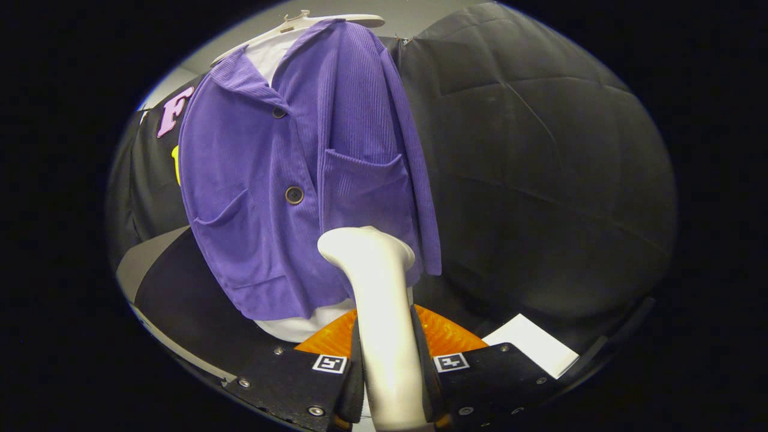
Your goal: Iron the clothes twice with a garment steamer, once on the left side and once on the right side.
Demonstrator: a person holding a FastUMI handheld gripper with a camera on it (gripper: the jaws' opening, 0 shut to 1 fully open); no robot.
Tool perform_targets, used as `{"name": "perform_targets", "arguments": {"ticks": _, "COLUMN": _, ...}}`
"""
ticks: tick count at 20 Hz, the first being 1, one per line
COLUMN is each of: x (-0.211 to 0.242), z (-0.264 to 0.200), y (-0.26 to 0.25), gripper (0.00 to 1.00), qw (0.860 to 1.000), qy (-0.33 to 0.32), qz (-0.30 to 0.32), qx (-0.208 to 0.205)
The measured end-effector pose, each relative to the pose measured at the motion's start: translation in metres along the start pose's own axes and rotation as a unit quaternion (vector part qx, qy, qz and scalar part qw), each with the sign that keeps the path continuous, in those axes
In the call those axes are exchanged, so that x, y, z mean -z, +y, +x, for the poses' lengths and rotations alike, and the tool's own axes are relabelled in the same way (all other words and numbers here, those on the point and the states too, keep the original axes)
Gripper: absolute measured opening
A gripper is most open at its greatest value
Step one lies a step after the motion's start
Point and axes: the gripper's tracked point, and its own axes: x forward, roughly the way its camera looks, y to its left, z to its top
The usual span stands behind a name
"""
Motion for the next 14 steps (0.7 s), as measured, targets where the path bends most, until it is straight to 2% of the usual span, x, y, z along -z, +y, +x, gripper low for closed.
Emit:
{"name": "perform_targets", "arguments": {"ticks": 7, "x": 0.029, "z": -0.05, "y": 0.032, "gripper": 0.38, "qw": 0.999, "qy": 0.016, "qz": 0.0, "qx": -0.05}}
{"name": "perform_targets", "arguments": {"ticks": 14, "x": 0.067, "z": -0.14, "y": 0.087, "gripper": 0.38, "qw": 0.989, "qy": 0.022, "qz": -0.041, "qx": -0.142}}
